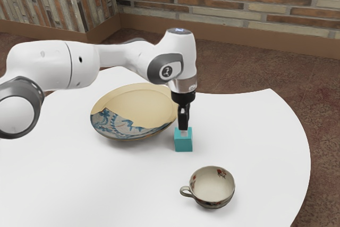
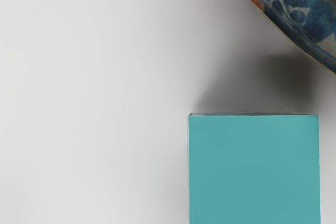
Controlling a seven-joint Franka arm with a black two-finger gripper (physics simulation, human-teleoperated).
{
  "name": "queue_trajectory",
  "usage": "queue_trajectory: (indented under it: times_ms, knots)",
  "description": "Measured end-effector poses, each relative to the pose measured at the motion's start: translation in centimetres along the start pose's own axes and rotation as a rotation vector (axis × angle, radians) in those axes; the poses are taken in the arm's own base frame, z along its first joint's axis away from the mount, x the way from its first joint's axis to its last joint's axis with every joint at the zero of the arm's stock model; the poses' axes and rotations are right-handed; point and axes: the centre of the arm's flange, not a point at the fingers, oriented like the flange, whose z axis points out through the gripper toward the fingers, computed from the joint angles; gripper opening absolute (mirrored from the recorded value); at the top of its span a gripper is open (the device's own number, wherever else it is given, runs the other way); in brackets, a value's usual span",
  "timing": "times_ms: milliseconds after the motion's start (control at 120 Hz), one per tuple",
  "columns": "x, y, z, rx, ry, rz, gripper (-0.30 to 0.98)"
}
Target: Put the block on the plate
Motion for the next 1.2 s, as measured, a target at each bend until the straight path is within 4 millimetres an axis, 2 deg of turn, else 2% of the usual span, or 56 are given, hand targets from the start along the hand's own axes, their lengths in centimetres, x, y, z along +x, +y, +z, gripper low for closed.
queue_trajectory:
  times_ms: [117, 333, 408, 483, 583, 667, 800, 933, 1017, 1200]
  knots:
    - [0.1, -1.5, 0.2, -0.013, 0.008, -0.021, 0.69]
    - [-1.4, -2.1, 0.8, -0.027, -0.015, -0.042, 0.69]
    - [-2.5, -1.4, 0.5, -0.033, -0.044, -0.048, 0.69]
    - [-3.2, 0.5, 0.0, -0.041, -0.079, -0.054, 0.69]
    - [-2.5, 2.5, 0.8, -0.035, -0.079, -0.068, 0.69]
    - [-1.9, 3.2, 1.5, -0.027, -0.068, -0.071, 0.69]
    - [-1.6, 3.2, 2.5, -0.016, -0.053, -0.065, 0.69]
    - [-1.0, 2.4, 3.8, -0.004, -0.033, -0.051, 0.69]
    - [0.0, 3.0, 4.2, -0.005, -0.036, -0.06, 0.69]
    - [0.5, 3.2, 4.8, -0.009, -0.045, -0.056, 0.69]
